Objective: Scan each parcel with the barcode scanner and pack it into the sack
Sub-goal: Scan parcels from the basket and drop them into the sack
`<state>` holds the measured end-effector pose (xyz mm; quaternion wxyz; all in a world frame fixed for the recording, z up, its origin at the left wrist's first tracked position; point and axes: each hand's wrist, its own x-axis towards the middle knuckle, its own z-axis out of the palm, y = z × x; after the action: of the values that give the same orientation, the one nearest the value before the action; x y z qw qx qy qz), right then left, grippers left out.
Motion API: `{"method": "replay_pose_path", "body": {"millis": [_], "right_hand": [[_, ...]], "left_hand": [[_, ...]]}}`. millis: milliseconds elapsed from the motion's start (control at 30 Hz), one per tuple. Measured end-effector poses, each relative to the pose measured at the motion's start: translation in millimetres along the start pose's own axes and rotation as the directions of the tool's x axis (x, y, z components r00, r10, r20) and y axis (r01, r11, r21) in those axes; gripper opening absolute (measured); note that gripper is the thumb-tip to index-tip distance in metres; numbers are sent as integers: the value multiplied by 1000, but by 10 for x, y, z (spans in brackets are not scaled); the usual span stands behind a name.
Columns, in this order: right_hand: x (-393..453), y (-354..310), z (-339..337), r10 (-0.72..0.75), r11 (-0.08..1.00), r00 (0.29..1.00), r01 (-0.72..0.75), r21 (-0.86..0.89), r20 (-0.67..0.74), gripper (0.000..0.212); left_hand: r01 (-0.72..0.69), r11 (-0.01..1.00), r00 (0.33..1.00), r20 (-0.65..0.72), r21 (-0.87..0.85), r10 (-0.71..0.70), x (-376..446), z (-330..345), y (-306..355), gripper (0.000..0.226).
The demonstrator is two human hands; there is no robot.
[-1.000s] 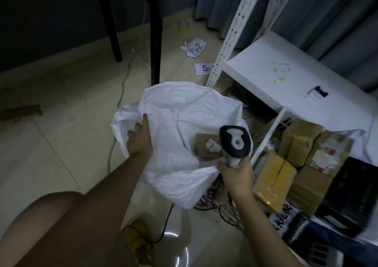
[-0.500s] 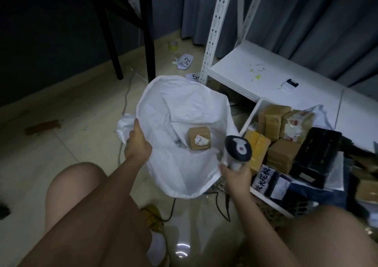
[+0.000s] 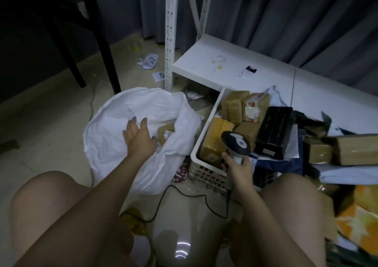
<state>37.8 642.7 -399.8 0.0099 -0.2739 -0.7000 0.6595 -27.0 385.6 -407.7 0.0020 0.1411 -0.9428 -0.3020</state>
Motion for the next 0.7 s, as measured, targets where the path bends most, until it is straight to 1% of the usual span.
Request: {"method": "replay_pose_path", "body": {"millis": [67,133,200,300,367,433,500,567,633,700], "right_hand": [[48,-111,-179,-30,999,998,31,35,-50,28],[97,-222,-353,-41,993,995,50,102,-94,32],[138,-307,-502,-50,989,988,69,132,-143,34],[217,-373,-719,-49,981,978,85,174,-205,39],[288,-425,-844,-57,981,975,95,169,-216,34],[367,-472,-950,-47,982,978,83,171,-203,24],[451,-512,-1040,-38,980,983,72,186,-182,19],[525,-538,-1111,-32,973,986,67,221,-162,20],[577,-538,-1165,-21,965,989,60,257,-149,18],[610,-523,-1201,4,950,990,41,310,-143,20]], "left_hand": [[-155,986,988,-14,-61,155,-27,159,360,61],[-257,960,966,-2,-111,258,-85,347,710,54],[-314,937,946,36,-151,323,-168,554,1014,51],[-343,922,917,149,-179,370,-297,919,1344,50],[-387,911,886,216,-140,410,-386,1183,1491,49],[-443,895,852,284,-57,440,-468,1440,1597,48],[-518,849,823,334,109,459,-525,1659,1672,48],[-581,769,799,367,266,476,-552,1814,1712,48],[-589,733,800,378,340,466,-568,1905,1719,48],[-562,763,816,364,318,449,-574,1936,1705,48]]}}
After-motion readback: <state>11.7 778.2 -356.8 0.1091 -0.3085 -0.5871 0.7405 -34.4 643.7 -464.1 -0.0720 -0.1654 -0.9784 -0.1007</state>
